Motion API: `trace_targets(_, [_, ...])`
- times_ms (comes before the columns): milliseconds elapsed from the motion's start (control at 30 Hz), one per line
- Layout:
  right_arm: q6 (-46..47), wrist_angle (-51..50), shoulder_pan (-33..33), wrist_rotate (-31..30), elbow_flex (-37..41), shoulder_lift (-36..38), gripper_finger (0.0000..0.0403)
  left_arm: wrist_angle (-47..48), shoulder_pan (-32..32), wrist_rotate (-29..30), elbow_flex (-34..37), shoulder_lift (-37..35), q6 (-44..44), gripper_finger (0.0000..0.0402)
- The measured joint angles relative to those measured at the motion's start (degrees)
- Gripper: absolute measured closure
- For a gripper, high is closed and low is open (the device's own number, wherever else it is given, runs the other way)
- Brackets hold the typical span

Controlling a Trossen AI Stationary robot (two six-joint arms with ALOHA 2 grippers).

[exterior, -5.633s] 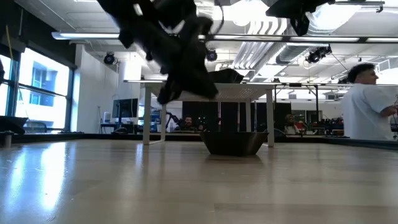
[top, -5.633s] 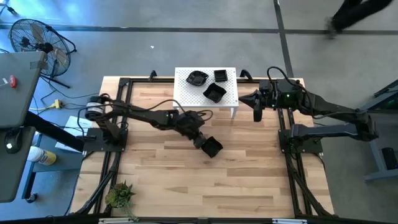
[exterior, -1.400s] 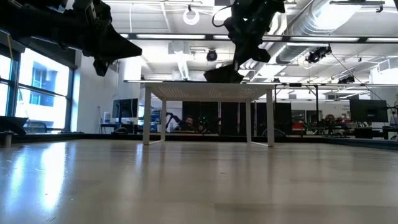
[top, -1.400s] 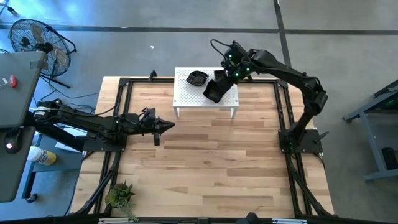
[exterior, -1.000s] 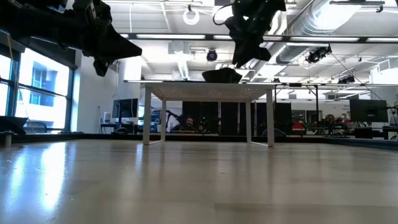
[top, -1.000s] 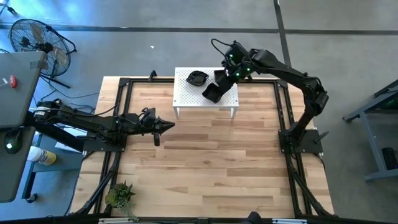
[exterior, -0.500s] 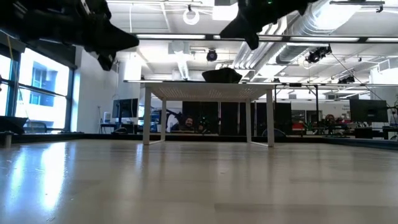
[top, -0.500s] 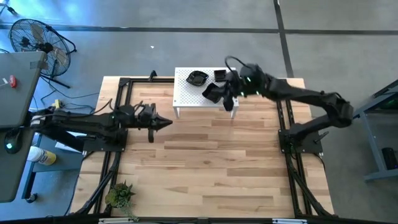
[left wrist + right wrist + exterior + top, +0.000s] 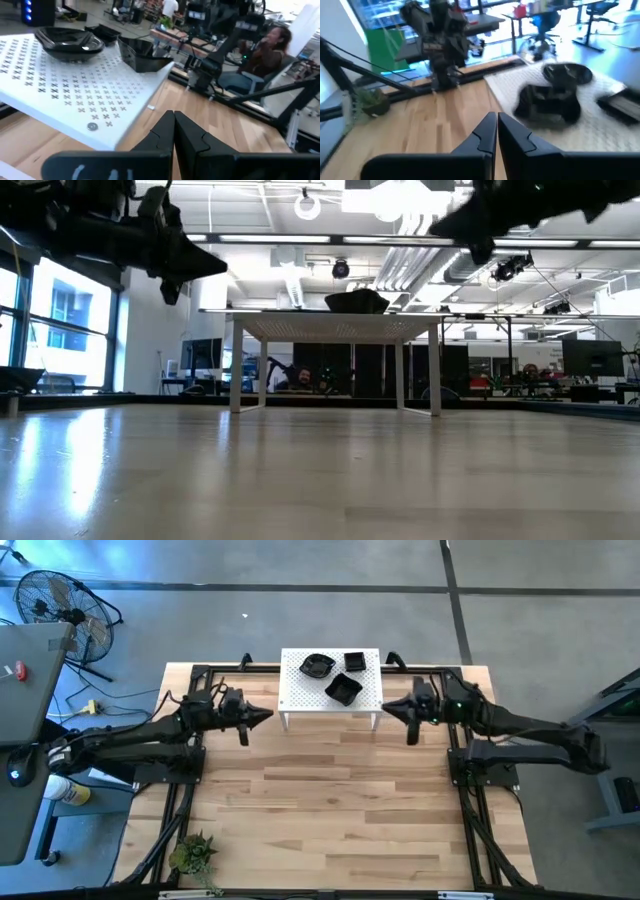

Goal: Pick & Place Mini shaped plates
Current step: Return to Home Position

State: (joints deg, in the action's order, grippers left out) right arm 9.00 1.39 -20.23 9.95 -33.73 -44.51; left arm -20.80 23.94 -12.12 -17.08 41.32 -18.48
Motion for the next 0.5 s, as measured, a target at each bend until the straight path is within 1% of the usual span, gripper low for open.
trace_targets(67, [1.29, -0.19, 0.0, -0.57, 3.52, 3.26, 0.0391, 0.04, 0.07, 0.52, 0.0, -0.02, 0.04, 0.0401])
trace_targets(200, [5.62, 0.19, 0.02, -0.08, 9.62, 8.36, 0.0391, 1.08, 0.07, -0.23, -0.02, 1.22, 0.04, 0.0401])
trace_targets(267, [4.39, 1.47, -0.01, -0.56, 12.42, 10.2, 0.0391, 2.14, 0.07, -0.33, 0.01, 1.79, -0.33, 0.0401])
trace_targets(300, [2.97, 2.7, -0.04, -0.65, 13.73, 11.14, 0.0391, 2.08, 0.07, 0.11, 0.02, 1.81, 0.15, 0.0401])
trace_targets(400, [-0.59, 9.64, -0.04, -0.13, 18.02, 14.31, 0.0391, 2.8, 0.07, 4.48, -0.04, 1.7, 1.29, 0.0401])
trace_targets(500, [-1.54, 16.11, -0.02, -0.22, 23.47, 18.34, 0.0391, 3.09, 0.07, 4.15, -0.04, 1.68, 3.93, 0.0401])
